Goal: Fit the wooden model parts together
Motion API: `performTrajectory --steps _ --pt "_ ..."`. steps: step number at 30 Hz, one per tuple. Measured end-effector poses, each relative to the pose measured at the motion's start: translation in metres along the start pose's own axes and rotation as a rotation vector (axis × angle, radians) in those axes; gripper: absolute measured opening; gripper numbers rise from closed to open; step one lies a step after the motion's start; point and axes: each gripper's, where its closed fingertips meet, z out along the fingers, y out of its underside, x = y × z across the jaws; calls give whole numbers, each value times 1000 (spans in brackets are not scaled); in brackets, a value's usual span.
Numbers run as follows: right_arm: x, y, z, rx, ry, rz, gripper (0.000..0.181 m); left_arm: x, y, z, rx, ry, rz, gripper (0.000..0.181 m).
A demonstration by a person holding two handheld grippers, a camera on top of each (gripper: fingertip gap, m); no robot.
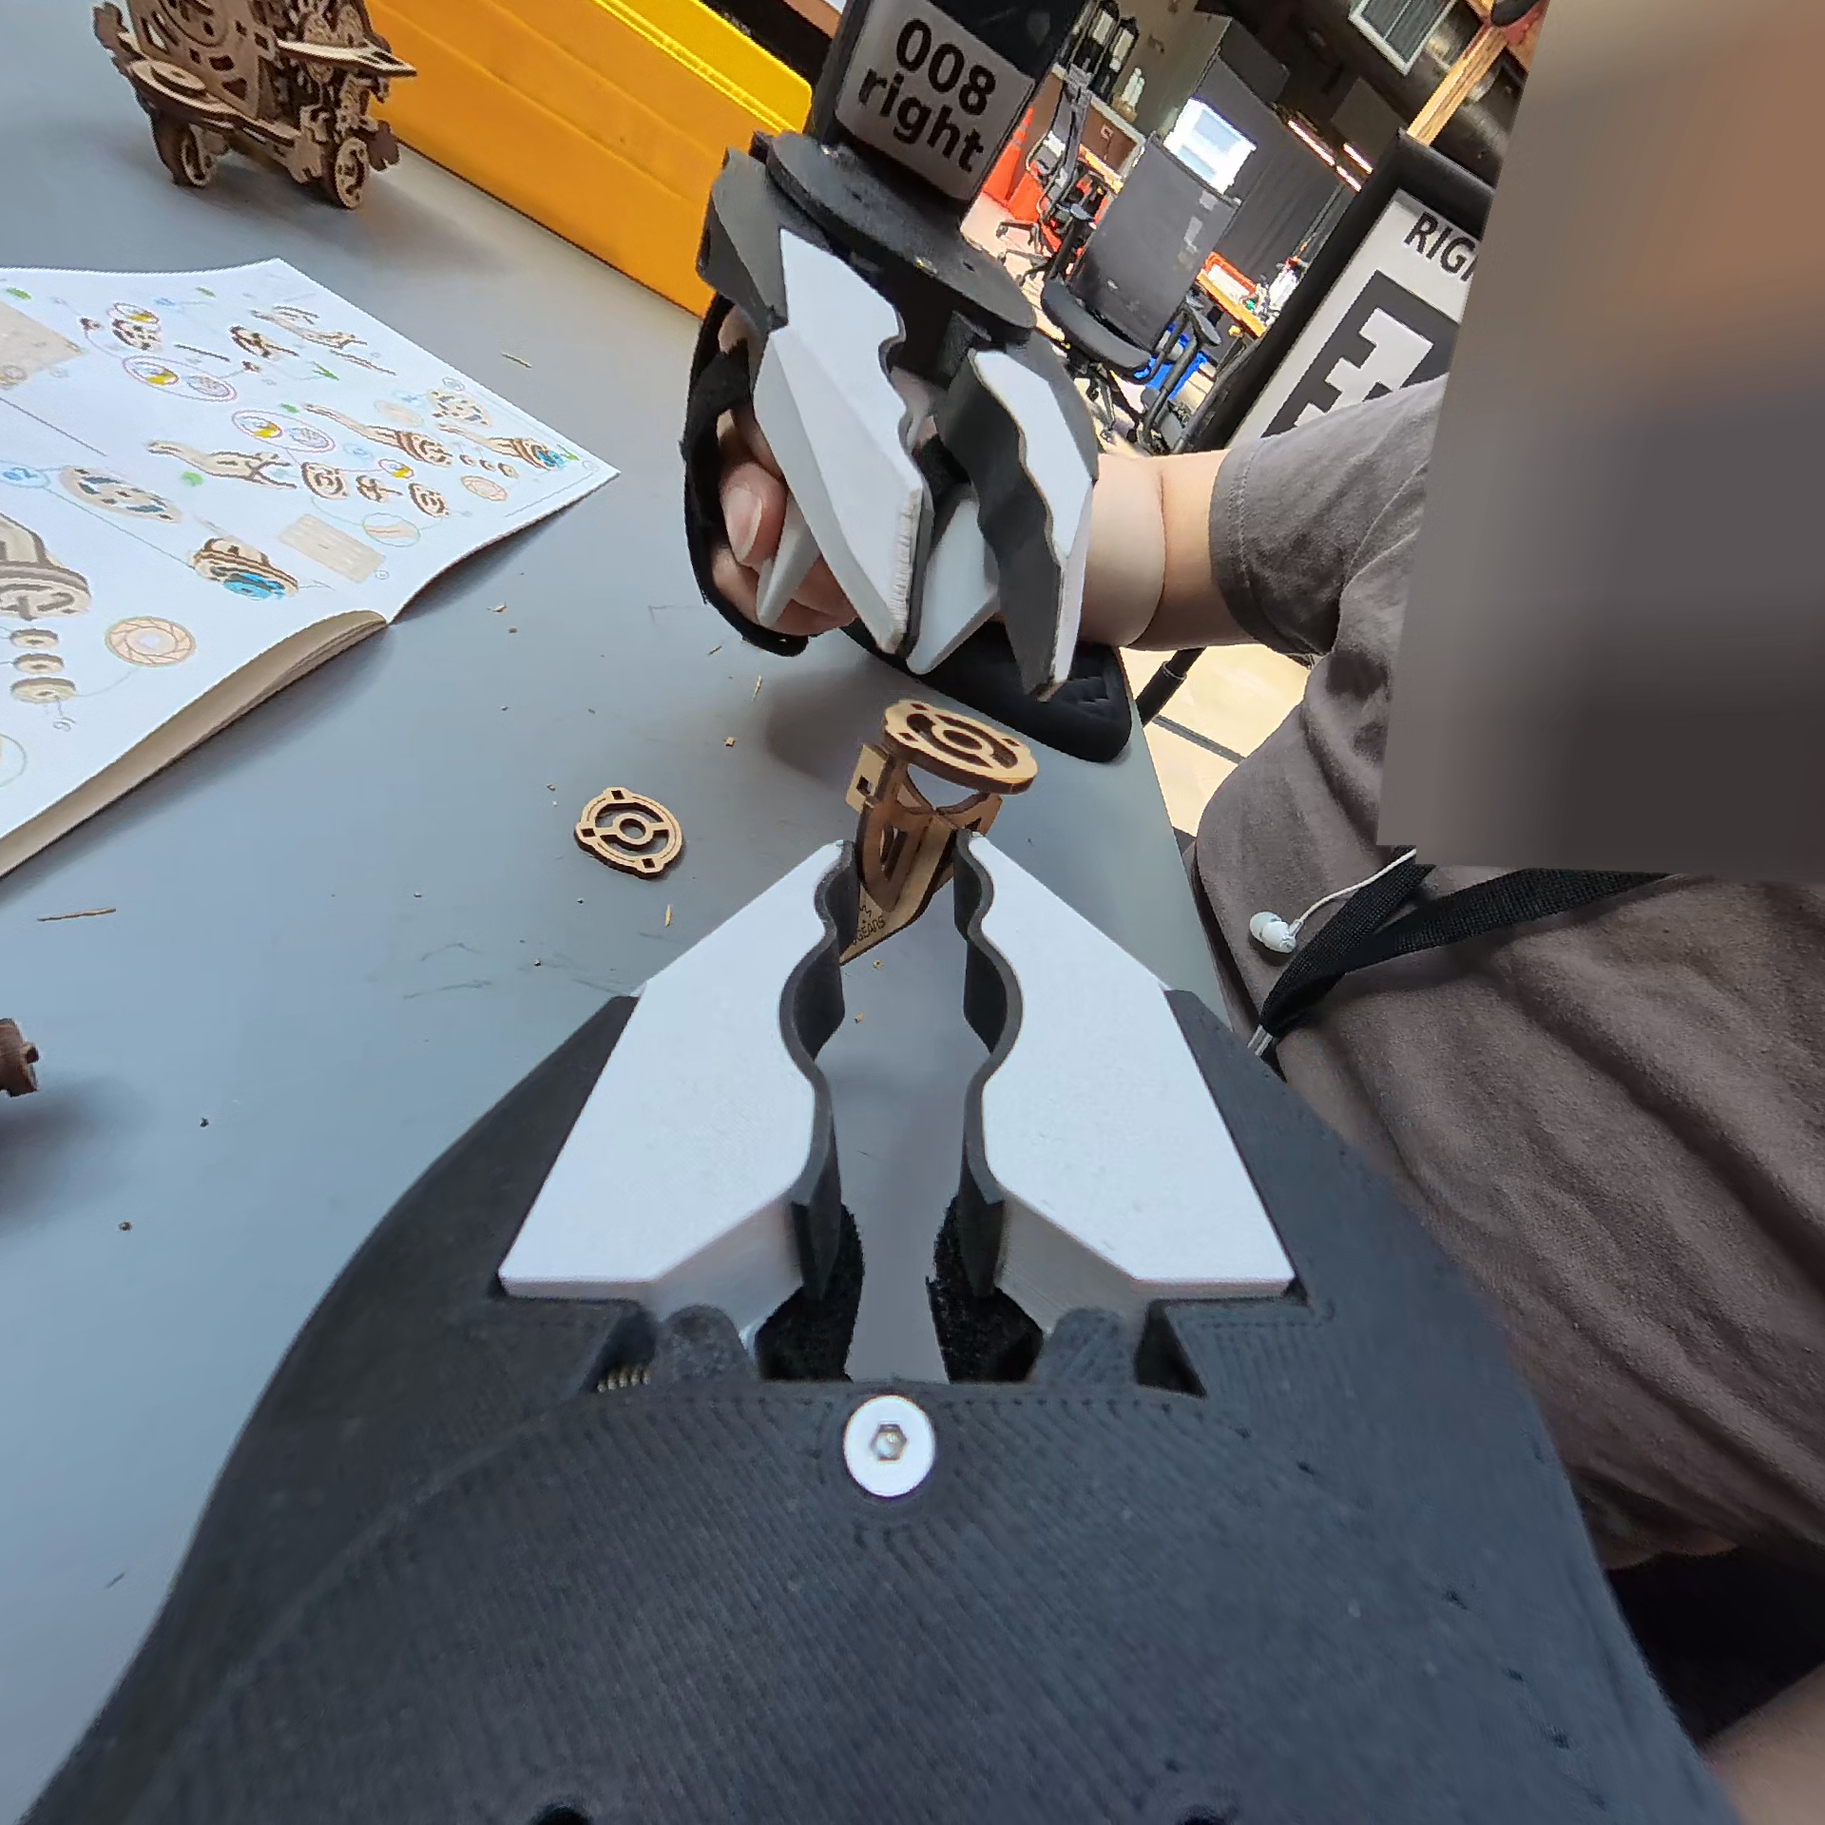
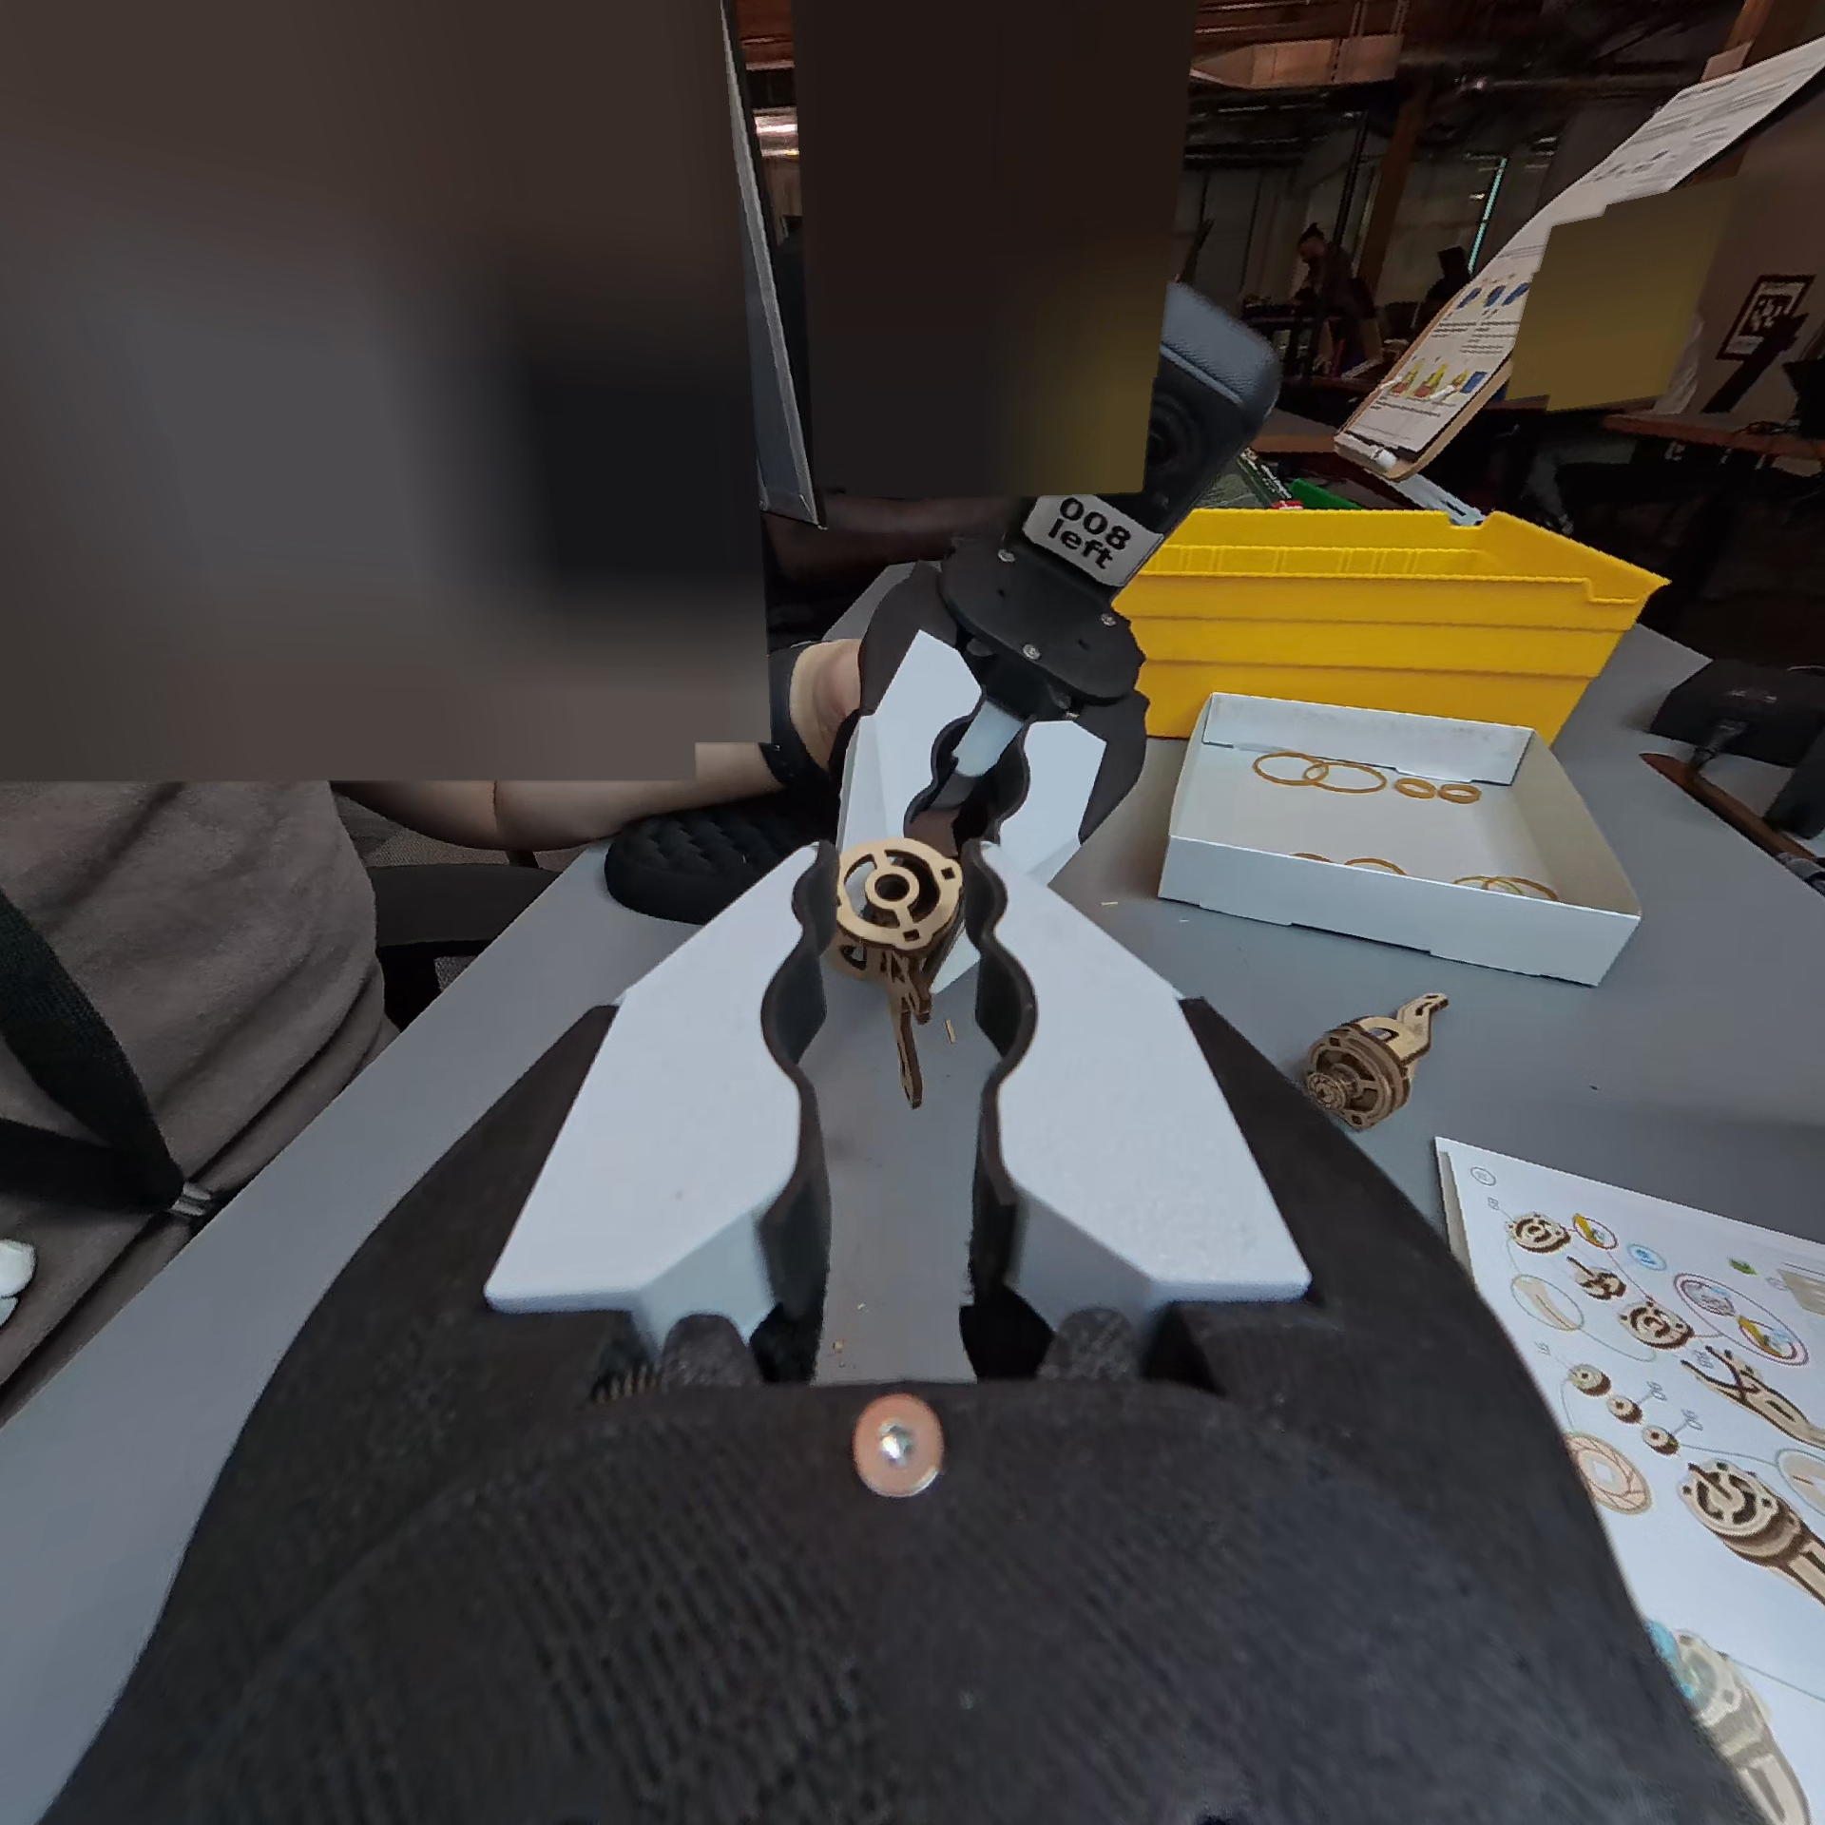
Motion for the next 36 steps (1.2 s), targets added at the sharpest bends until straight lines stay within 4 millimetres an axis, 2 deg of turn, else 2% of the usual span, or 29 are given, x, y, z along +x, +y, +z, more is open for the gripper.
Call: performTrajectory --steps 2,6,8,12,16,18,23,31,36 --pt "-4 -2 0 8 -17 -14 24 2 3 2 -20 8 7 17" --pt "-11 7 3 -37 -71 -11 25 5 5 6 -36 25 14 17" --pt "-16 -2 1 8 -88 -26 25 7 6 7 -39 31 15 17" --pt "-15 5 4 -26 -90 -13 25 8 6 8 -41 38 21 17" --pt "-16 0 4 0 -81 -27 24 9 6 8 -40 42 22 17" --pt "-14 11 6 -56 -86 -11 26 10 5 8 -37 49 23 17" --pt "-16 3 5 -21 -87 -27 25 11 5 8 -34 57 13 17" --pt "-11 1 0 -13 -67 -35 25 10 3 6 -26 55 16 17" --pt "-7 3 -10 -23 -82 -51 24 15 1 5 -10 75 24 17"
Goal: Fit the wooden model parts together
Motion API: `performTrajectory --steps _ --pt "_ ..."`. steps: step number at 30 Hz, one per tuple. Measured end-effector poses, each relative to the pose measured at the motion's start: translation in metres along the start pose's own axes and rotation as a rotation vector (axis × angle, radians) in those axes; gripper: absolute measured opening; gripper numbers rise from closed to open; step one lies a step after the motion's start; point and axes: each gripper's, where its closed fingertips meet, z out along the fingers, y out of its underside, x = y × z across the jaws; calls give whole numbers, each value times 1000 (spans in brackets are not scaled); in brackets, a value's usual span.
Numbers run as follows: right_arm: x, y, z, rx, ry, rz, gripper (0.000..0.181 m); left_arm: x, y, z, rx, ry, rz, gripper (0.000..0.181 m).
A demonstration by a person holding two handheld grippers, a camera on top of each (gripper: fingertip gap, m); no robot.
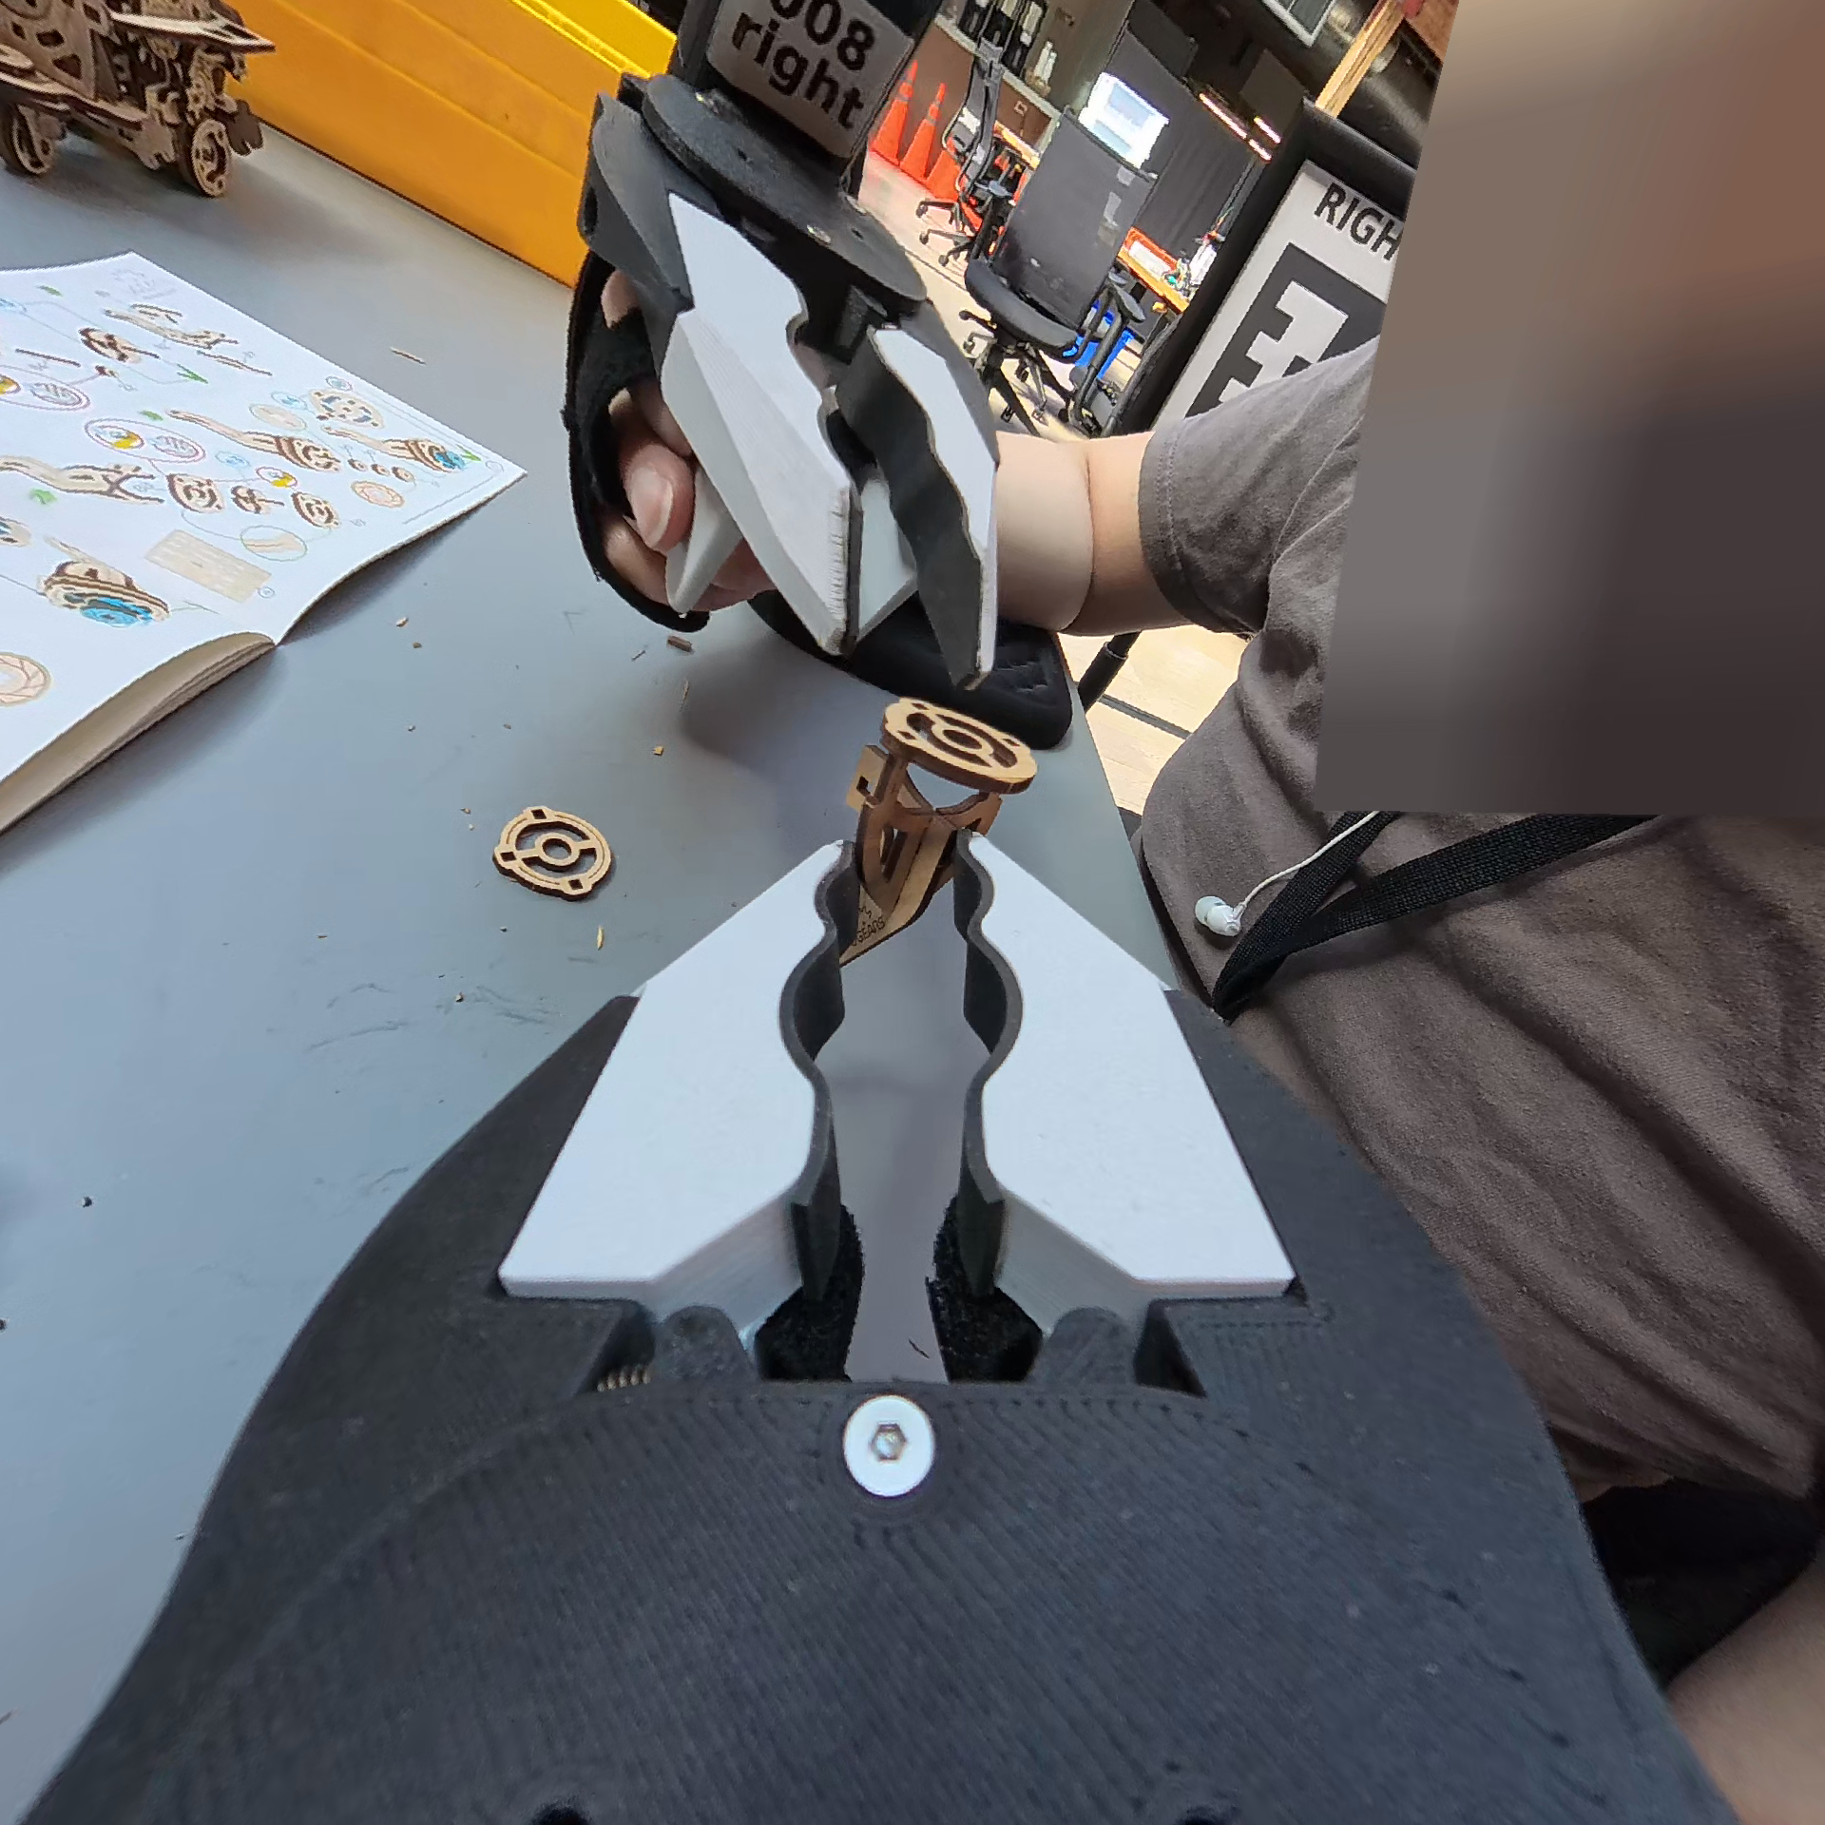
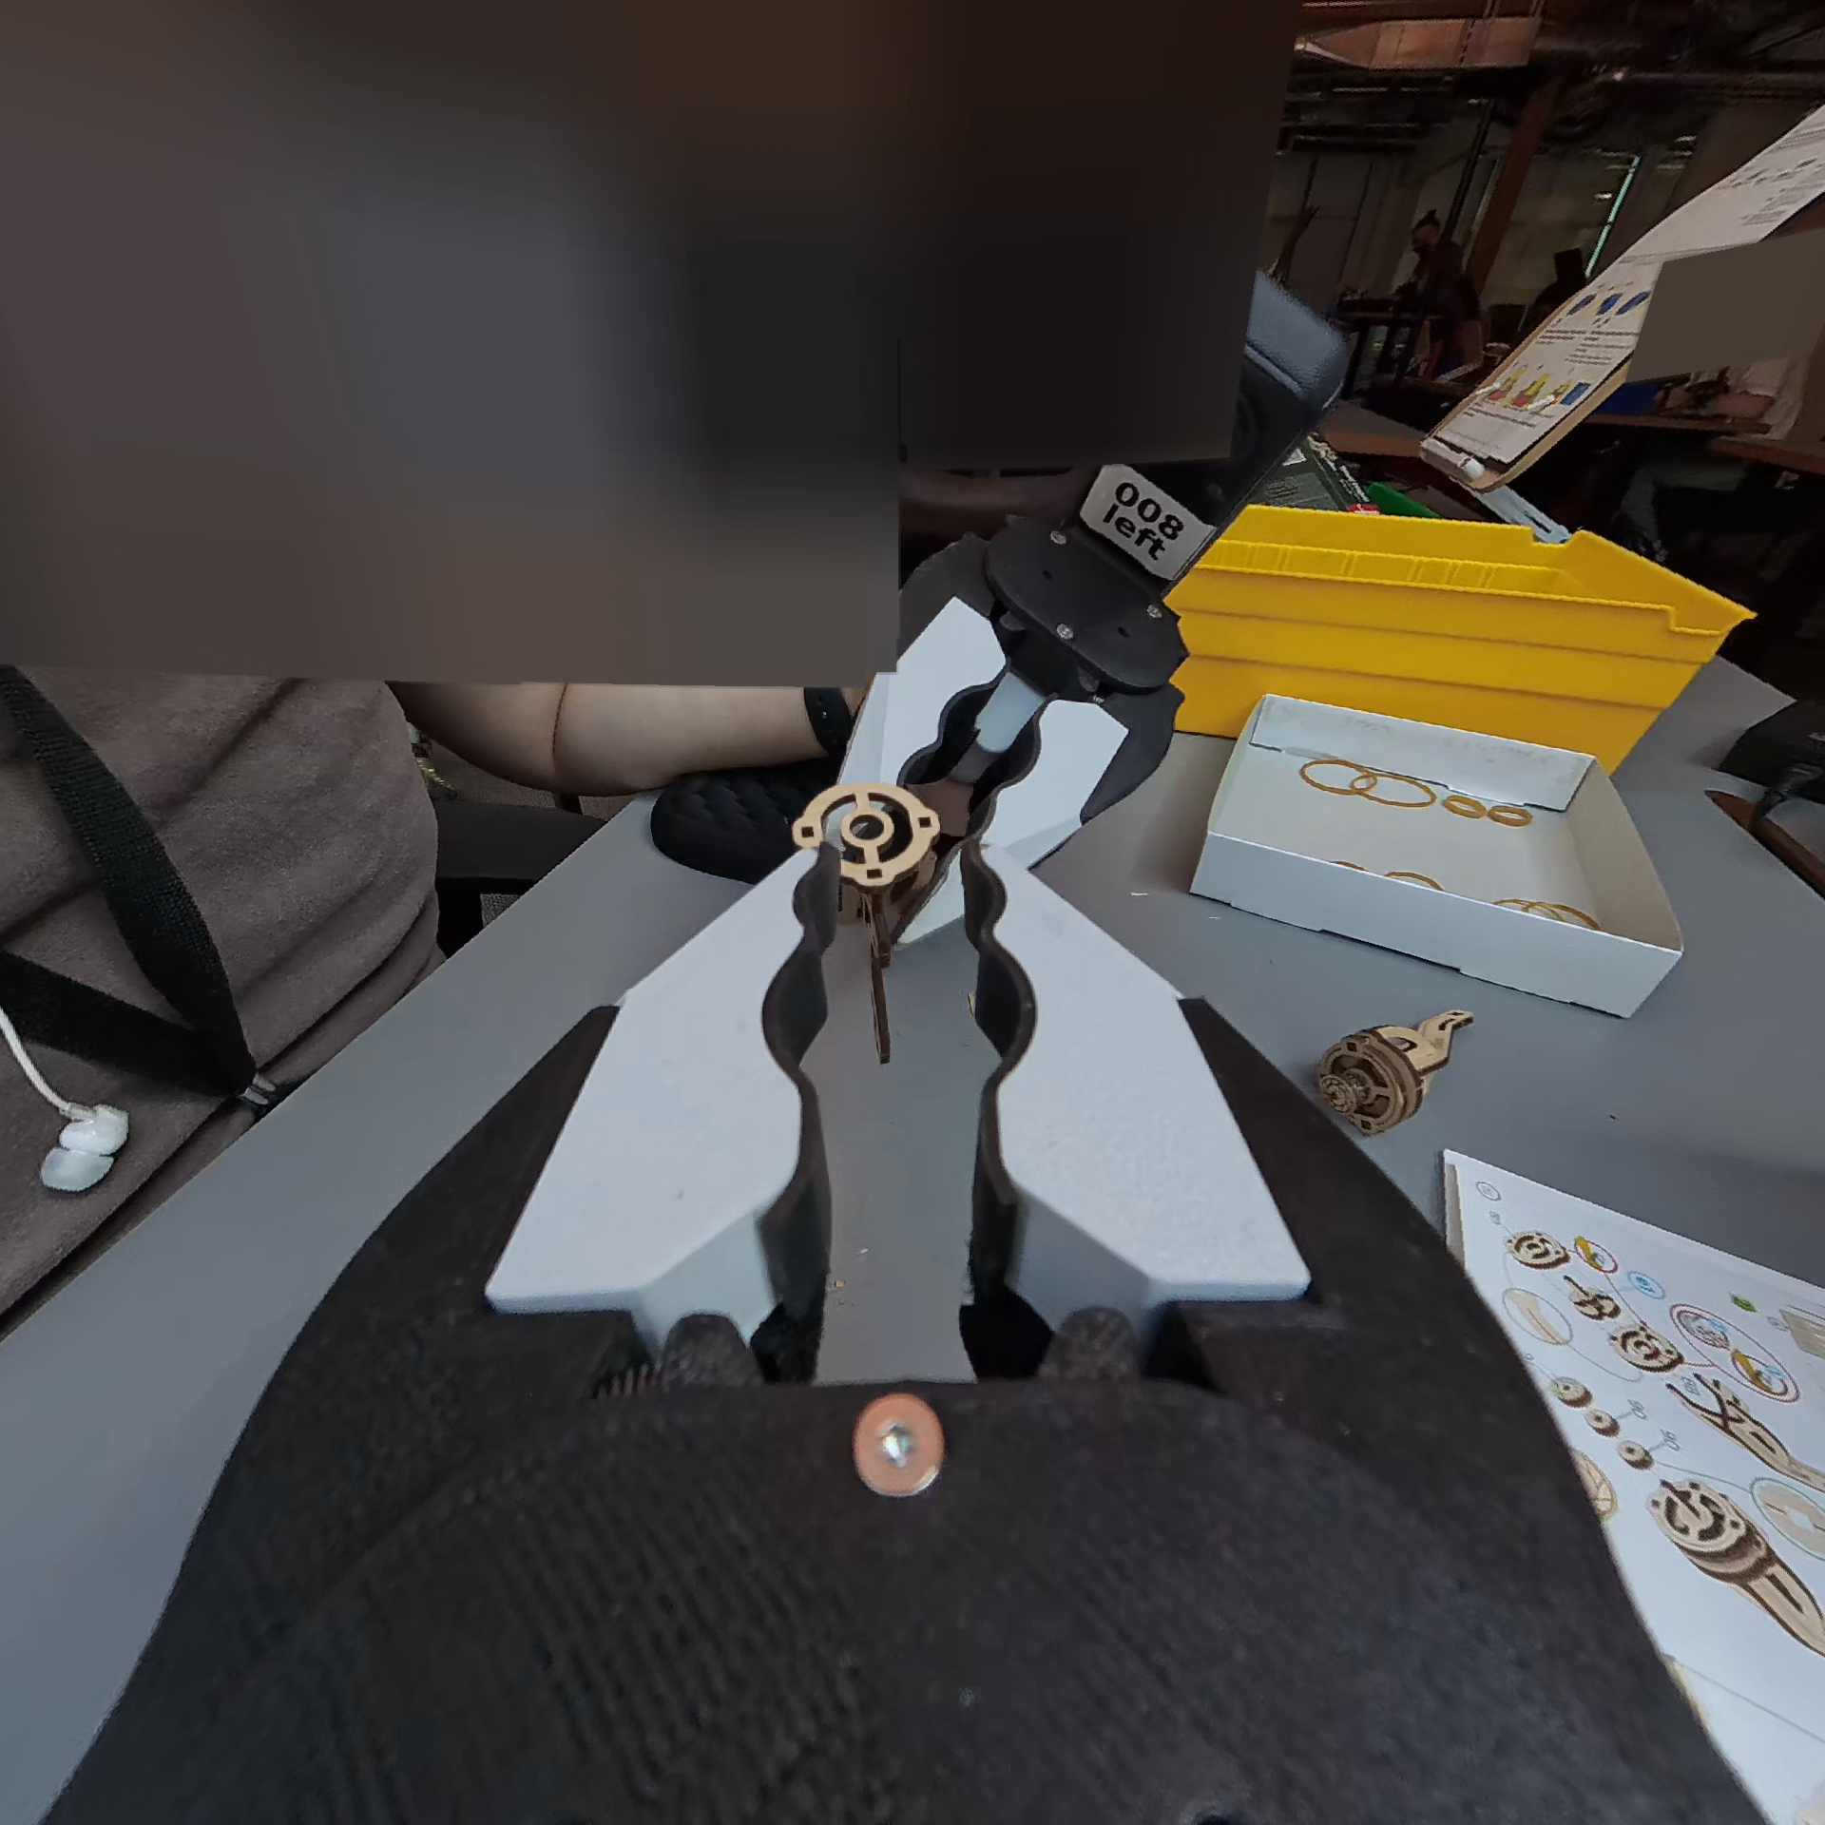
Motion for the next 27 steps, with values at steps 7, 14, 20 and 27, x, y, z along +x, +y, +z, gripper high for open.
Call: performTrajectory --steps 7,14,20,27 --pt "-5 -9 -1 62 -52 61 22 3 -10 -5 60 35 -31 17" --pt "0 -18 -2 18 61 -91 26 -11 -21 -12 130 -32 -123 17" --pt "18 -69 -25 70 219 -157 33 -22 -62 -34 298 -129 -199 17" --pt "44 -119 -26 -74 459 -479 36 -21 -119 -57 370 -247 -127 17"
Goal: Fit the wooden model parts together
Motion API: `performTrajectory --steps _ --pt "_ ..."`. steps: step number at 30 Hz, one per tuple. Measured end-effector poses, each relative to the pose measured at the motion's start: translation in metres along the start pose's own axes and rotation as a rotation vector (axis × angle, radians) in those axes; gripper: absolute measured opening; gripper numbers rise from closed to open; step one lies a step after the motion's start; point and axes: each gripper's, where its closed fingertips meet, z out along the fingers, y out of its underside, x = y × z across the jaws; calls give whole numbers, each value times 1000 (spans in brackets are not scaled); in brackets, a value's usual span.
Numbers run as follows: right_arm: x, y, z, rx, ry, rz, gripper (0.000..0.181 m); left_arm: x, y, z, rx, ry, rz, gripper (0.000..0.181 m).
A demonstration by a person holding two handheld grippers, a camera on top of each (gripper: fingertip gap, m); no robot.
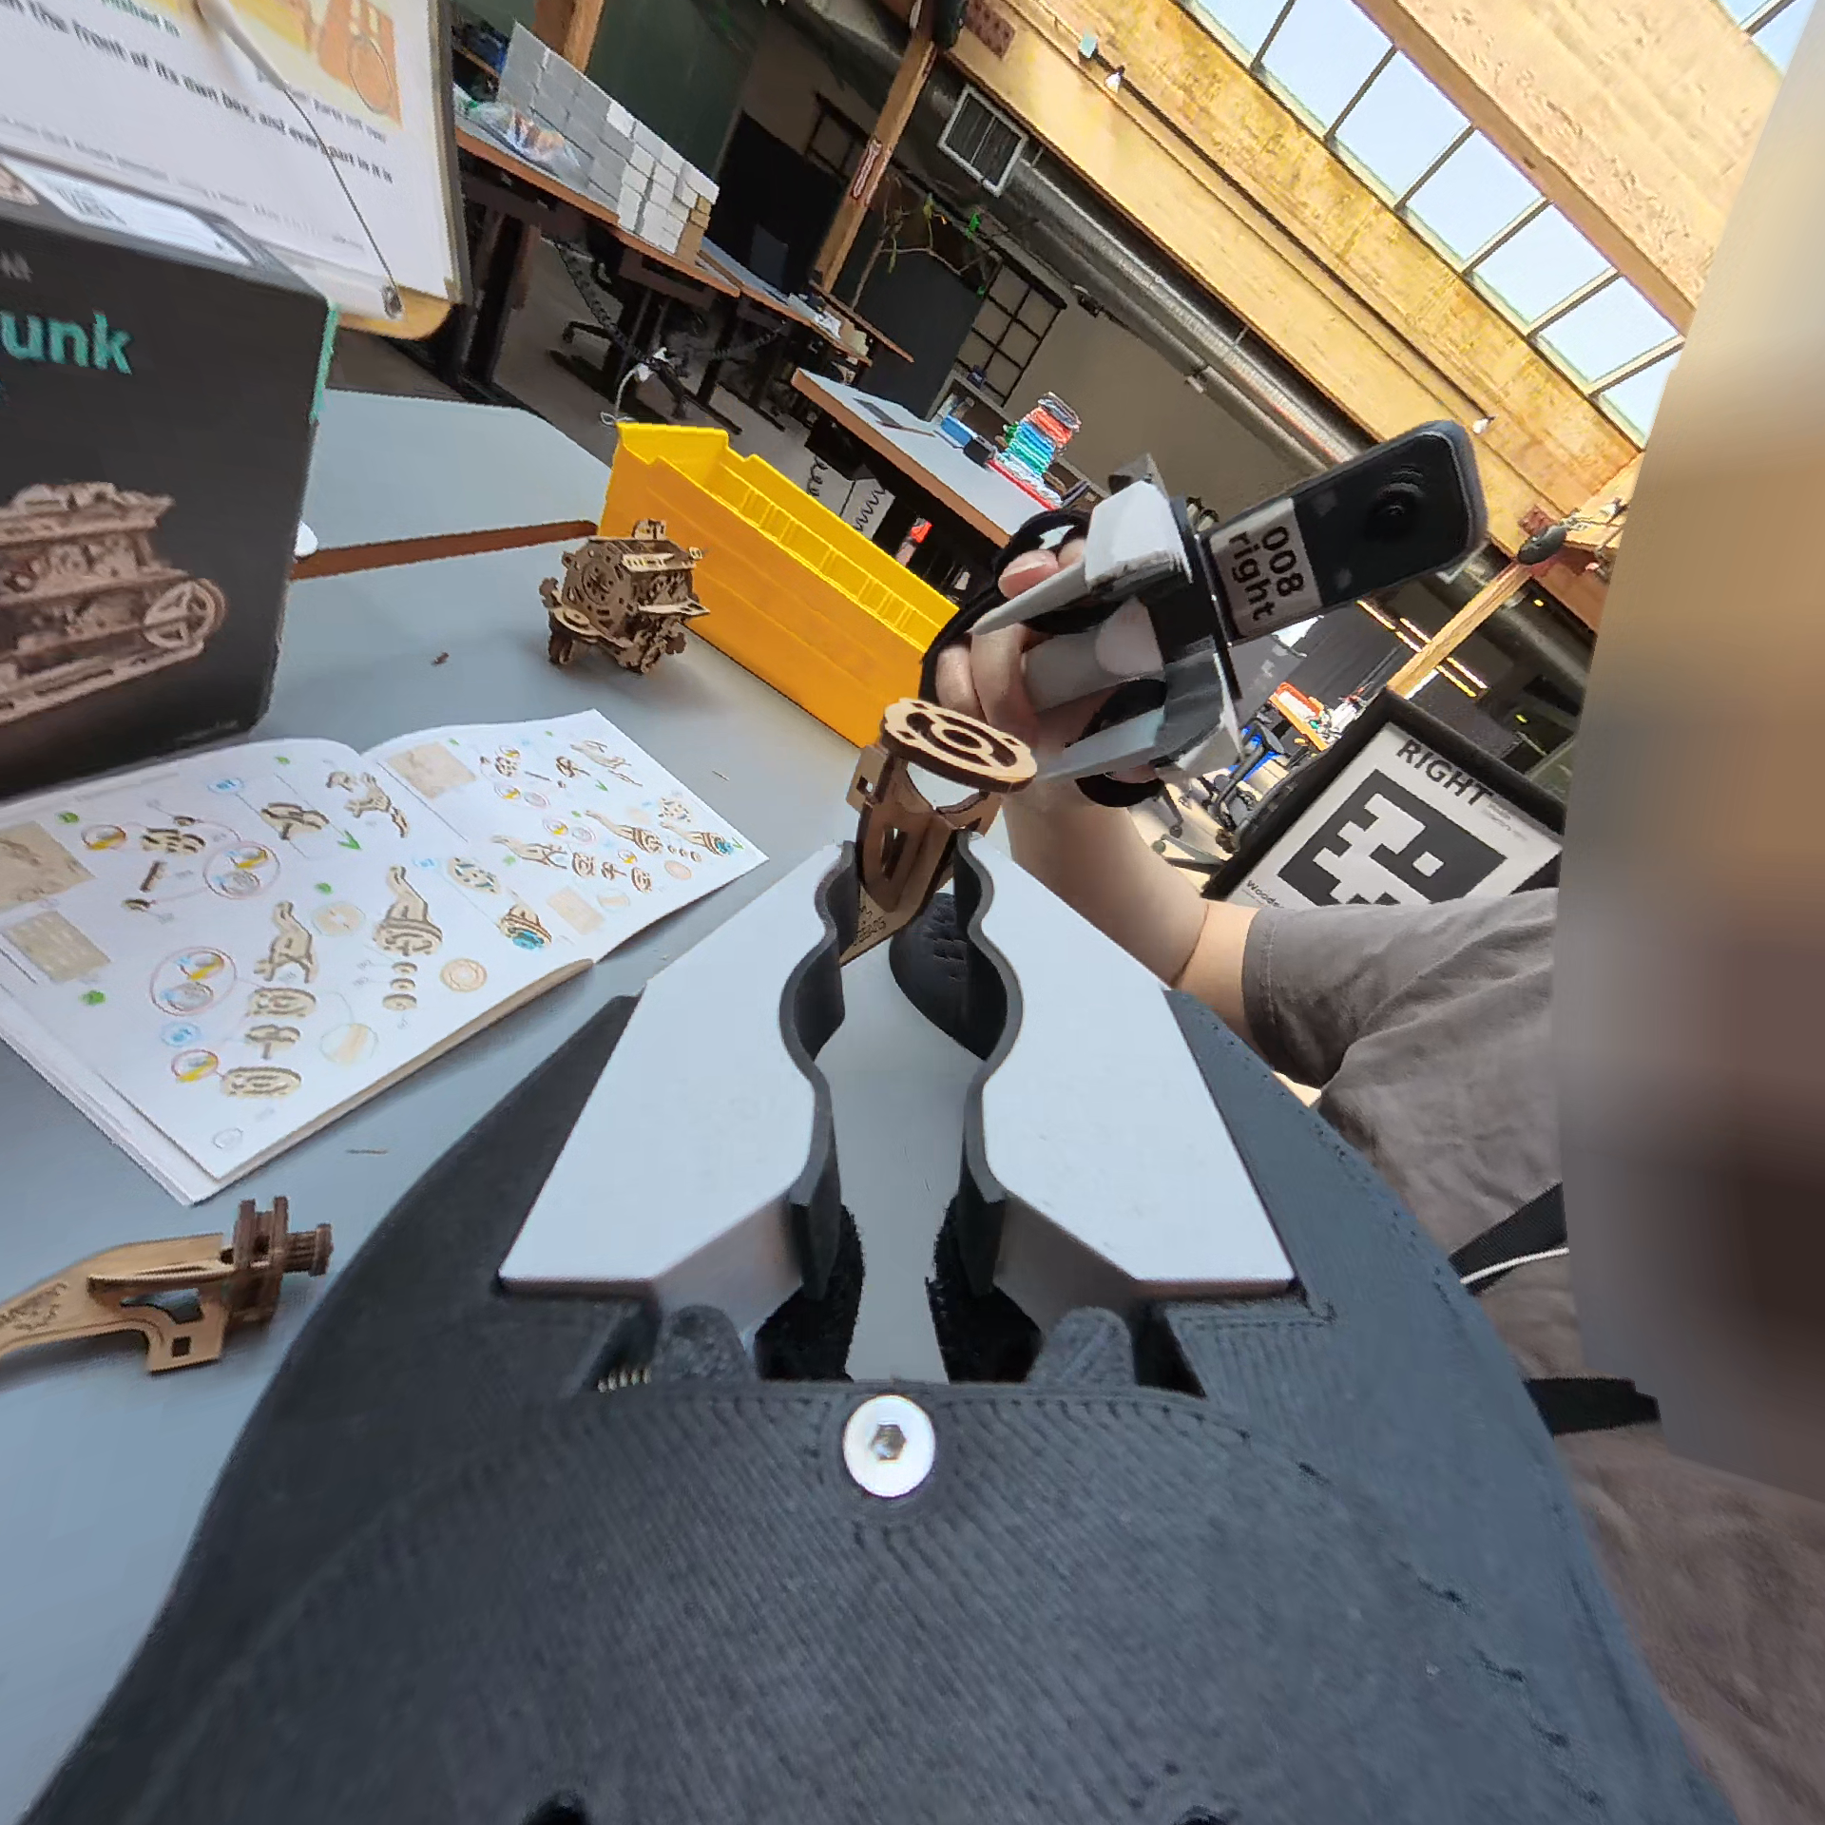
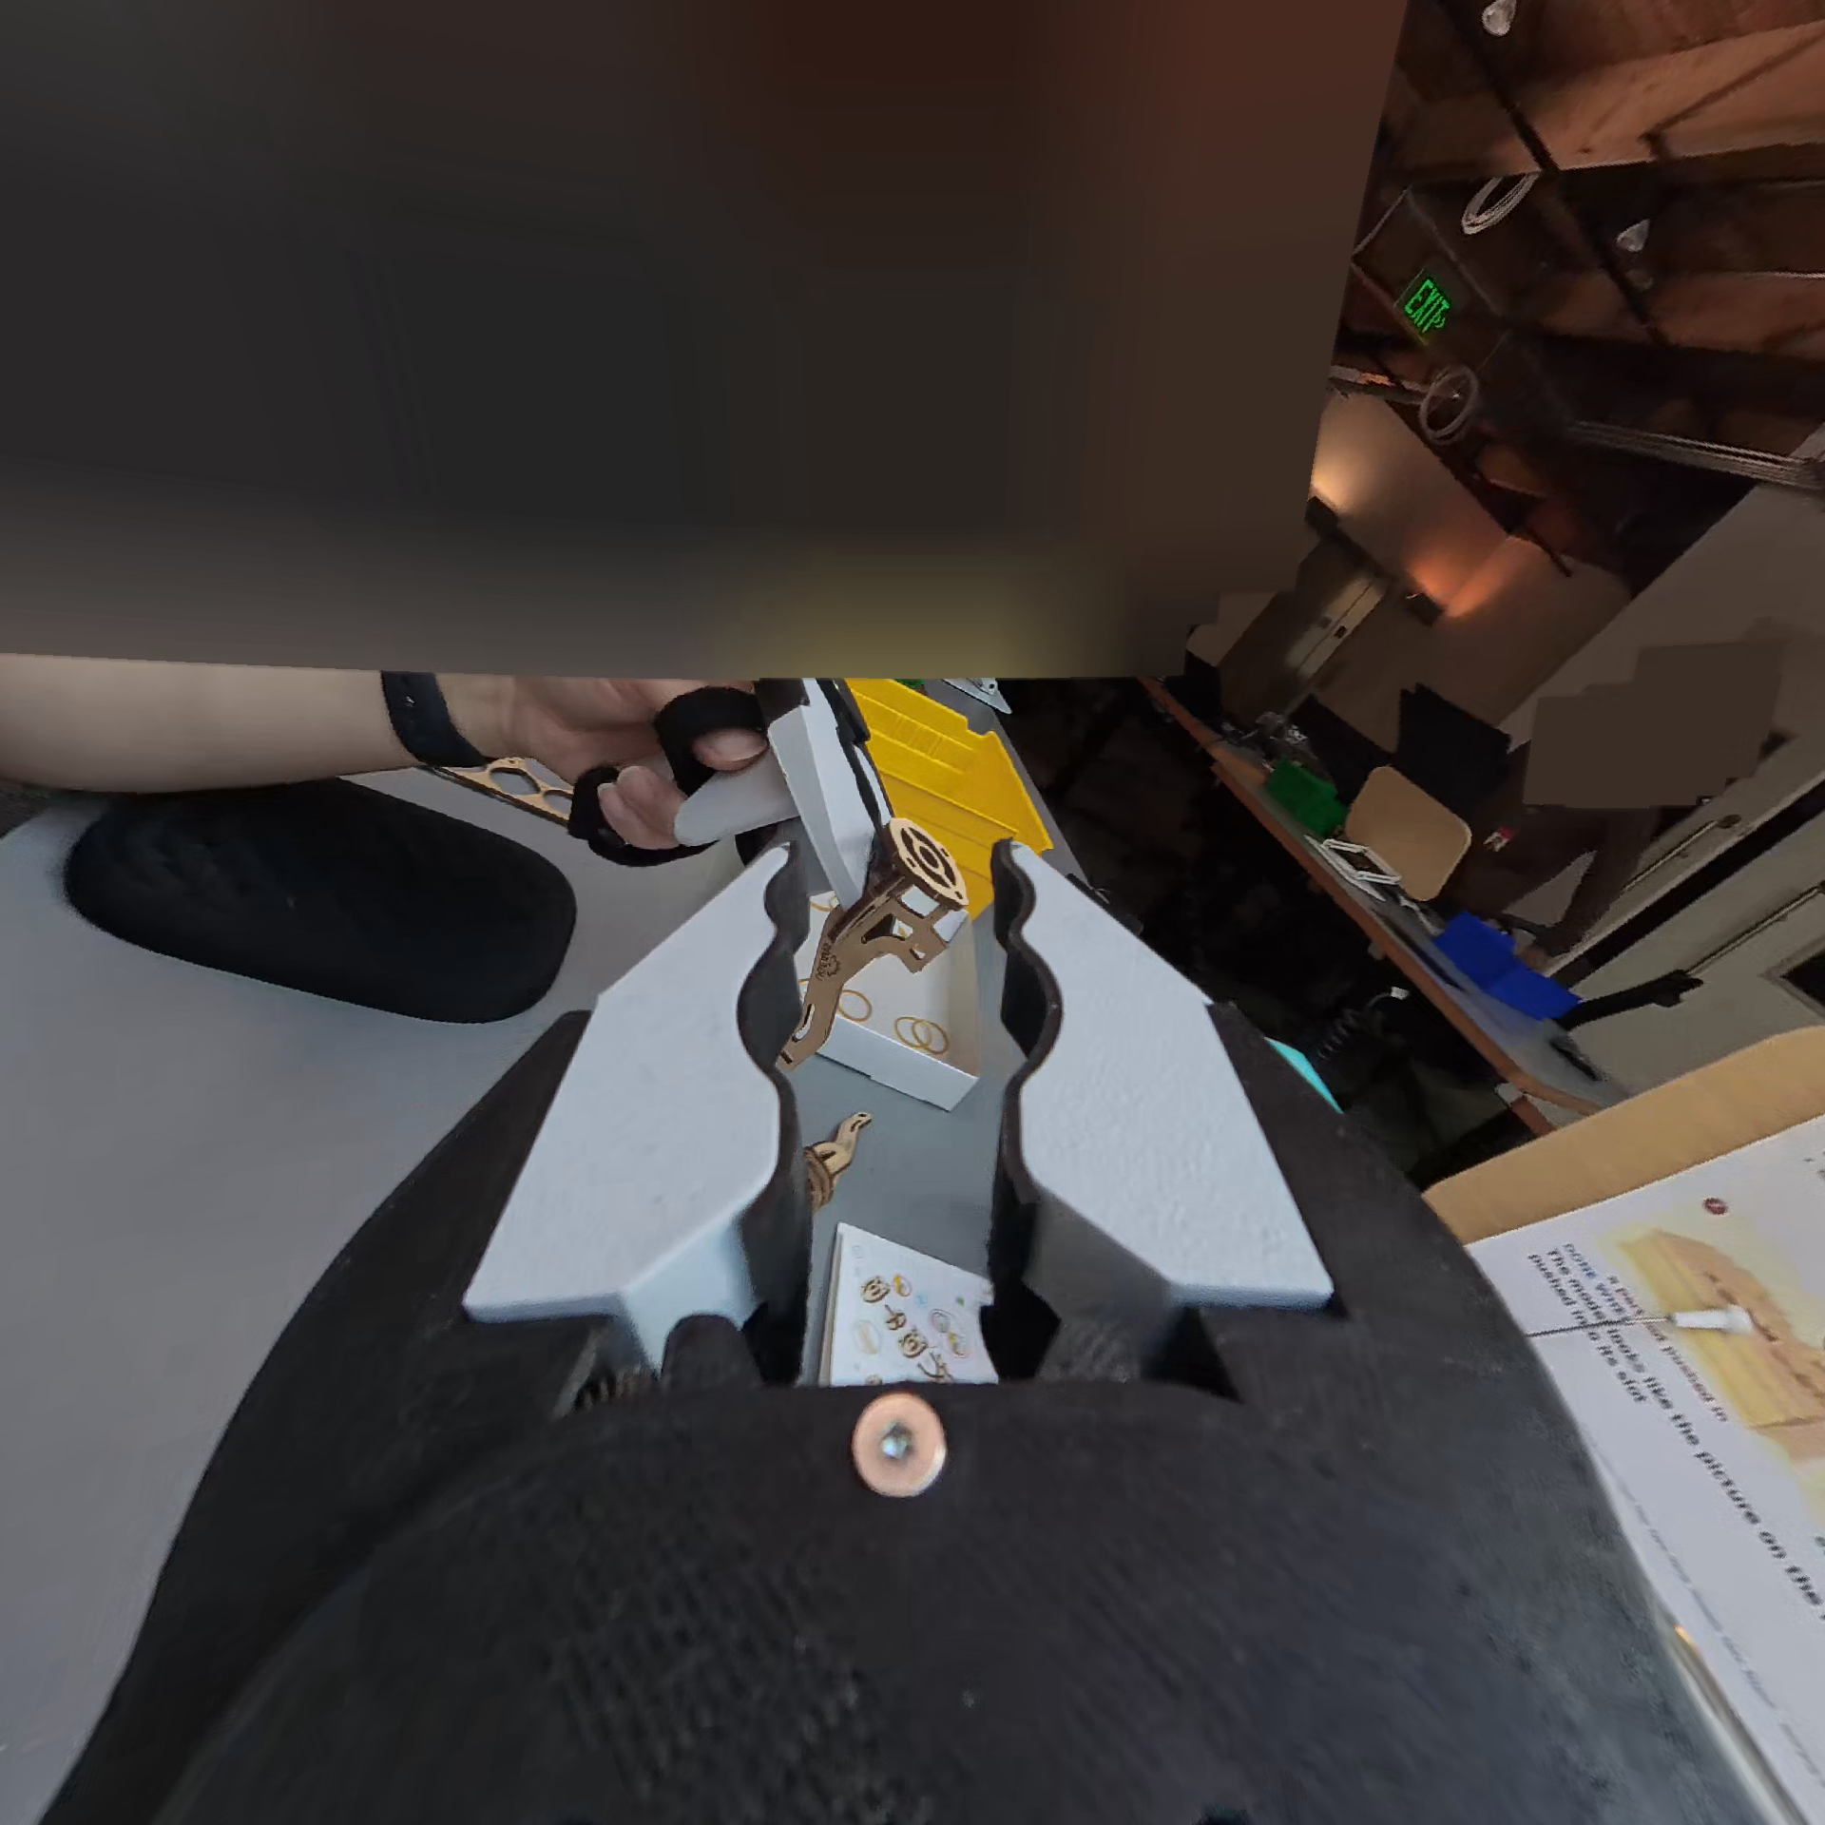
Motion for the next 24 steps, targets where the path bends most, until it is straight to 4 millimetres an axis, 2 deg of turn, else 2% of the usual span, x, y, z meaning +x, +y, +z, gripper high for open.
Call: performTrajectory --steps 6,8,10,12,15,19,22,24 --pt "34 -31 24 -95 125 -287 38 8 -53 2 40 -49 63 17" --pt "50 -45 27 -81 168 -270 38 11 -72 1 61 -44 72 16" --pt "66 -56 27 -45 182 -174 38 14 -89 1 82 -40 83 17" --pt "83 -57 23 -29 210 -50 42 13 -102 0 99 -54 99 17" --pt "97 -57 13 68 242 70 34 9 -107 -5 123 -78 106 16" --pt "104 -38 13 90 190 198 33 -8 -102 -14 134 -118 94 17" --pt "102 -34 18 125 154 219 33 -16 -106 -20 161 -125 82 17" --pt "98 -27 24 82 153 179 34 -19 -106 -23 163 -131 82 16"
